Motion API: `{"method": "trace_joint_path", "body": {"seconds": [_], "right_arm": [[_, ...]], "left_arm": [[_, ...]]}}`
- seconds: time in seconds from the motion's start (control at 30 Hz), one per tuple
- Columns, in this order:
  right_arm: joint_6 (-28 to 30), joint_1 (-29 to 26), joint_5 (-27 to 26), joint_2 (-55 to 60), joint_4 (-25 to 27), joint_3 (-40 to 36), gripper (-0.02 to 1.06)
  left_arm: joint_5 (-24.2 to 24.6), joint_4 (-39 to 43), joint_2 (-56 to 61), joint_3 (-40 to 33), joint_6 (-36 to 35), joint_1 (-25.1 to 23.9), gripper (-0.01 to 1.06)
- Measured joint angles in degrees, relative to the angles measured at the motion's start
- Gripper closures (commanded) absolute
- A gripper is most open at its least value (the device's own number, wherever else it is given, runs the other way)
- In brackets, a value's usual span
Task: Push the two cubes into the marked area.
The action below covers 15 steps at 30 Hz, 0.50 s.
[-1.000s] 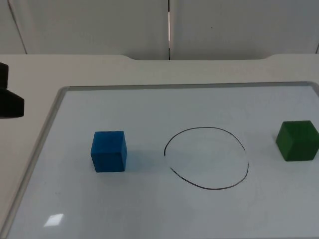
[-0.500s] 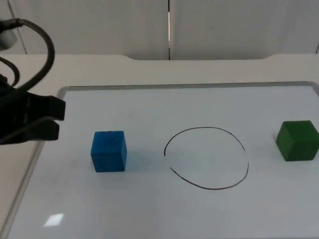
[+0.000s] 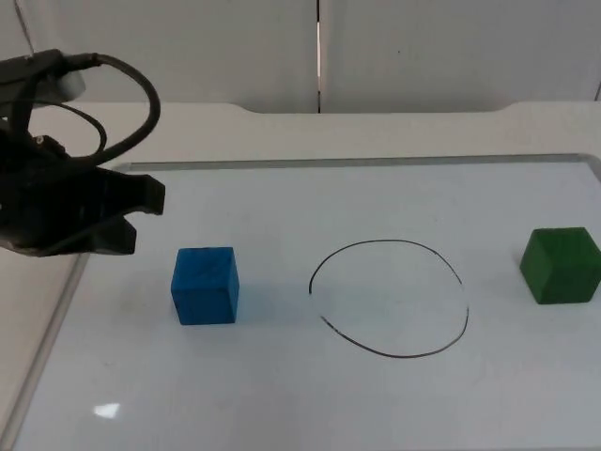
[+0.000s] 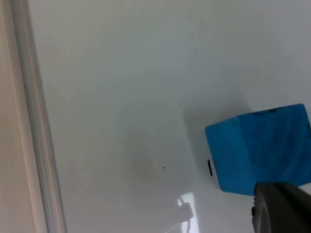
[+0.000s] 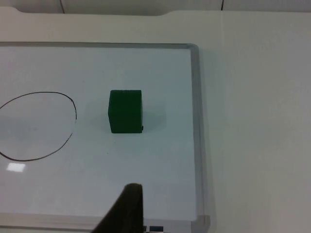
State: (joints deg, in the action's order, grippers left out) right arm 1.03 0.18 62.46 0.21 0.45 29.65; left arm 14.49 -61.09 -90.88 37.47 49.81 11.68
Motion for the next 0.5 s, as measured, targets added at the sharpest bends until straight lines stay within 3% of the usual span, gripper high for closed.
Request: {"method": "trace_joint_path", "body": {"seconds": [0.5], "right_arm": [[0.0, 0.0, 0.0, 0.0, 0.0, 0.0, -0.01]], "left_arm": [[-3.5, -0.5, -13.3, 5.5, 0.0, 0.0, 1.05]]}}
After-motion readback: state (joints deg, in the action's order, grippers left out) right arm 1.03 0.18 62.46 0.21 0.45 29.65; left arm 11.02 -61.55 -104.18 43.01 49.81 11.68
